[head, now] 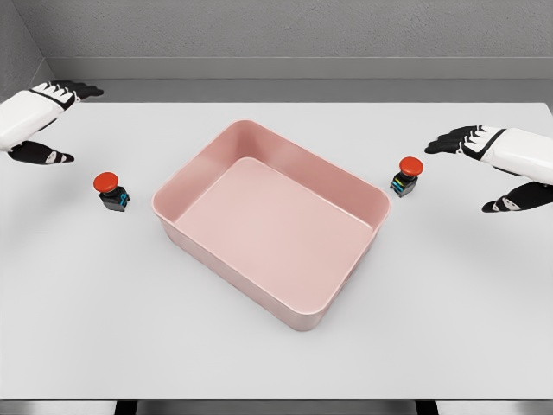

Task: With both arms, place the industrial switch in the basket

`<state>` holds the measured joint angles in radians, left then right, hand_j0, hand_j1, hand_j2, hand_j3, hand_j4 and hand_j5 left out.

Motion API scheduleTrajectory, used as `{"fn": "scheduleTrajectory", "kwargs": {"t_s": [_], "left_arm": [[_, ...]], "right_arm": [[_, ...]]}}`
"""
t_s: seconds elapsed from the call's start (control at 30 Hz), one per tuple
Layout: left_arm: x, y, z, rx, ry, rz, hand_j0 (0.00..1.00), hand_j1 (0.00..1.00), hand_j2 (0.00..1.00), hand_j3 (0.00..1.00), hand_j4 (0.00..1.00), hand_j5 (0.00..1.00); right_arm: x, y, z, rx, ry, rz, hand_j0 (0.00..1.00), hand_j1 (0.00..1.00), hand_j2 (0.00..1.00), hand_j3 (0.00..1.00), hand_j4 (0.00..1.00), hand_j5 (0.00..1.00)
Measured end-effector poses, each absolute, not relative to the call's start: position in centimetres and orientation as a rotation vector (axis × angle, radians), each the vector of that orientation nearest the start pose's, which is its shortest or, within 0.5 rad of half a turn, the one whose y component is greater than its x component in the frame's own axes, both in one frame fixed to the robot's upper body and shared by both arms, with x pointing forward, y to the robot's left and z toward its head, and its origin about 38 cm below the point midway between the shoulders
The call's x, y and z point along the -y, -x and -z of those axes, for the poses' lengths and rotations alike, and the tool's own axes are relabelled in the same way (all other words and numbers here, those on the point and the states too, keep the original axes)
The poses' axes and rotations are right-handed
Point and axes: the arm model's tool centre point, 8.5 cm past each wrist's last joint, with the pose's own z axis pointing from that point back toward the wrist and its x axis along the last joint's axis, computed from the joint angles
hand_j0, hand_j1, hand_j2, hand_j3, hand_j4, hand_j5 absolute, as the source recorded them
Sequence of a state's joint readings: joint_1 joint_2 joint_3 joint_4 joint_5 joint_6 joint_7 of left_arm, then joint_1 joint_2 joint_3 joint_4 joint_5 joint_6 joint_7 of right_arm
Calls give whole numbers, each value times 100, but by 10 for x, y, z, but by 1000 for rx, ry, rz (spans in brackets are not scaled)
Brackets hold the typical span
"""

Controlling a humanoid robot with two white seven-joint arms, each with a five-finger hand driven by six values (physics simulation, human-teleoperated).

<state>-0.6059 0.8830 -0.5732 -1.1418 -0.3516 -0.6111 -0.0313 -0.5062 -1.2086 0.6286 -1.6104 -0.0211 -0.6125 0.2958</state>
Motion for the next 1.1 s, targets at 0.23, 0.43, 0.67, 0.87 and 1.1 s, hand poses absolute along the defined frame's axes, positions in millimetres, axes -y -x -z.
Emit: {"fn": "scheduleTrajectory", "kwargs": {"t_s": [0.23,0.43,0.67,0.87,1.1], "left_arm": [[-413,-454,-216,1620,-703,1551,100,100,100,100,100,100],[-416,-443,-190,1559,-654,1570,100,100,100,100,100,100],[-424,-440,-190,1518,-655,1594,100,100,100,100,100,100],[-424,-432,-183,1497,-635,1614,100,100,100,100,100,100],[-419,-429,-182,1498,-617,1634,100,100,100,100,100,100]], "right_arm": [[378,-375,-269,1591,313,-1802,100,100,100,100,100,100],[365,-381,-263,1637,297,-1790,100,100,100,100,100,100],[378,-403,-251,1631,332,-1697,100,100,100,100,100,100],[382,-431,-236,1575,343,-1652,100,100,100,100,100,100],[374,-442,-209,1518,303,-1648,100,100,100,100,100,100]]}}
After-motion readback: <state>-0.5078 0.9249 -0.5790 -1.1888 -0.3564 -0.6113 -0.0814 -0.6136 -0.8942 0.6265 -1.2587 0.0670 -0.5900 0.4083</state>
